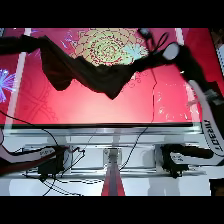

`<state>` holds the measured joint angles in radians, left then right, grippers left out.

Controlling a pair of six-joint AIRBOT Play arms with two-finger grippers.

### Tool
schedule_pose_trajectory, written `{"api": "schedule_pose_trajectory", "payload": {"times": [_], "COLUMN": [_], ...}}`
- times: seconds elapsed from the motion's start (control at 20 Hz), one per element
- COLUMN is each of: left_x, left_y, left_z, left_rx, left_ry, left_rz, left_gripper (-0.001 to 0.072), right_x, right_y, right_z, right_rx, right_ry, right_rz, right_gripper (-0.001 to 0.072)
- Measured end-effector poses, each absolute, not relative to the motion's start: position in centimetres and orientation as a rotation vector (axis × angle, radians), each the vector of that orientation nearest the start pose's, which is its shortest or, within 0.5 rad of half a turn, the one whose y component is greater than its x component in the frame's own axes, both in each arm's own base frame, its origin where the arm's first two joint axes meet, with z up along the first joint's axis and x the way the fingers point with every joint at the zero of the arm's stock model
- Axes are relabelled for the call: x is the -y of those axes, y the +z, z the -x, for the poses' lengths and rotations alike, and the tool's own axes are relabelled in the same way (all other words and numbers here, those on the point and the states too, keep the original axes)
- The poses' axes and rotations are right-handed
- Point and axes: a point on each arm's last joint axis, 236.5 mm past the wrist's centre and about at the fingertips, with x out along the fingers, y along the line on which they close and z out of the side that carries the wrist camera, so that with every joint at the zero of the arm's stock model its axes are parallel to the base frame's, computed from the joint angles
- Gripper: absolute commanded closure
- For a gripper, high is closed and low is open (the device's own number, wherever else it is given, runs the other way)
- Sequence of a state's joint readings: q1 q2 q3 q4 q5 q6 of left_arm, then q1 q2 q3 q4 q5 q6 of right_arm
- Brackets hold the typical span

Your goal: Fold the clothes and pants, and hang the long-sleeved shirts on hangers.

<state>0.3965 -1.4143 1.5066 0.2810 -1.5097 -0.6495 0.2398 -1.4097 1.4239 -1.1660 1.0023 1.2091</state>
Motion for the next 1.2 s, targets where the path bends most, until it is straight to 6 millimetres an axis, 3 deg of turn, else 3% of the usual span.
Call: {"api": "schedule_pose_trajectory", "payload": {"times": [0.05,0.15,0.3,0.45,0.6,0.75,0.85,1.0,1.2], "left_x": [6.5,6.2,6.1,6.1,6.0,4.2,2.7,1.0,-0.6], "left_y": [24.7,28.9,35.7,41.5,44.3,42.4,38.8,31.6,20.7], "left_z": [-42.7,-41.6,-38.7,-34.7,-31.2,-29.9,-29.9,-30.9,-33.7], "left_rx": [-0.471,-0.361,-0.182,-0.023,0.045,-0.065,-0.206,-0.416,-0.624], "left_ry": [-0.945,-0.875,-0.762,-0.655,-0.542,-0.396,-0.339,-0.323,-0.326], "left_rz": [0.299,0.231,0.122,0.021,-0.088,-0.129,-0.108,-0.004,0.205], "left_gripper": [0.0693,0.0693,0.0693,0.0693,0.0693,0.0693,0.0693,0.0693,0.0692], "right_x": [-17.5,-14.7,-11.6,-10.2,-9.5,-9.4,-9.4,-9.7,-10.7], "right_y": [13.1,21.9,34.0,41.9,45.5,44.1,41.3,34.7,23.4], "right_z": [-45.8,-45.9,-42.5,-37.4,-33.4,-33.0,-34.9,-40.3,-48.6], "right_rx": [-0.822,-0.638,-0.376,-0.190,-0.104,-0.161,-0.245,-0.422,-0.645], "right_ry": [0.561,0.500,0.430,0.395,0.377,0.382,0.388,0.399,0.422], "right_rz": [0.084,0.102,0.130,0.150,0.170,0.187,0.190,0.184,0.137], "right_gripper": [0.0699,0.0699,0.0699,0.0699,0.0699,0.0700,0.0700,0.0700,0.0699]}}
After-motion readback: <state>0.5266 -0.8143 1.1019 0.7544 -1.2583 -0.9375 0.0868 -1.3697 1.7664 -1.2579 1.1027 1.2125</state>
